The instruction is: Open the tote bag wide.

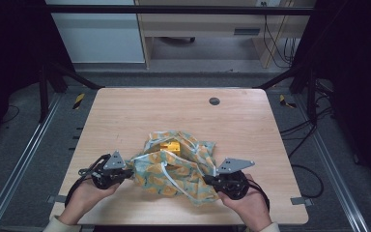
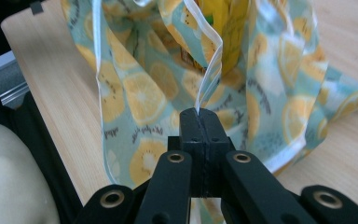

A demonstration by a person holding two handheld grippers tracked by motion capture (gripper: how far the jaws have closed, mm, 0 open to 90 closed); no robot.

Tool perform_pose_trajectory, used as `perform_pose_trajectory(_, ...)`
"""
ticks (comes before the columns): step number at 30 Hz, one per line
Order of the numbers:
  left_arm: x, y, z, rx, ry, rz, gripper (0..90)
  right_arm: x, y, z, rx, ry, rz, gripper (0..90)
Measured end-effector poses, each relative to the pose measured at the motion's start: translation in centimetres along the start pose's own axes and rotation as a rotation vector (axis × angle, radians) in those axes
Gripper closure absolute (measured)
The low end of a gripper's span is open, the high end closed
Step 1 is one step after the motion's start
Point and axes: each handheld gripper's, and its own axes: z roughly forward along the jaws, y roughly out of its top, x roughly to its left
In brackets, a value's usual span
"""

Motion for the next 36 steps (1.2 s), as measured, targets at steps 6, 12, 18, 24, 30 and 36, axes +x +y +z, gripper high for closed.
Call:
perform_pose_trajectory(6, 0.2, -0.3, 0.1, 0.009, 0.01, 0.001, 89.3, -0.6, -1.2, 1.0, 0.045, 0.005, 0.018, 90.0)
perform_pose_trajectory(12, 0.4, -0.6, 0.5, 0.022, 0.02, 0.0, 89.3, -1.2, -2.0, 2.1, 0.078, -0.003, 0.031, 90.0)
perform_pose_trajectory(18, 0.6, -0.9, 1.1, 0.043, 0.03, 0.003, 89.1, -1.6, -2.6, 2.6, 0.122, -0.04, 0.029, 90.0)
perform_pose_trajectory(24, 0.6, -1.1, 1.1, 0.043, 0.02, -0.005, 84.4, -1.9, -2.7, 2.6, 0.119, -0.044, 0.024, 84.6)
perform_pose_trajectory(30, 0.3, -0.7, 0.7, 0.019, 0.03, -0.006, 69.1, -1.5, -1.7, 1.8, 0.067, -0.047, 0.009, 70.7)
perform_pose_trajectory(36, 0.3, -0.6, -0.1, -0.008, 0.044, -0.019, 57.8, -1.1, -0.6, 0.4, 0.025, -0.067, -0.011, 53.0)
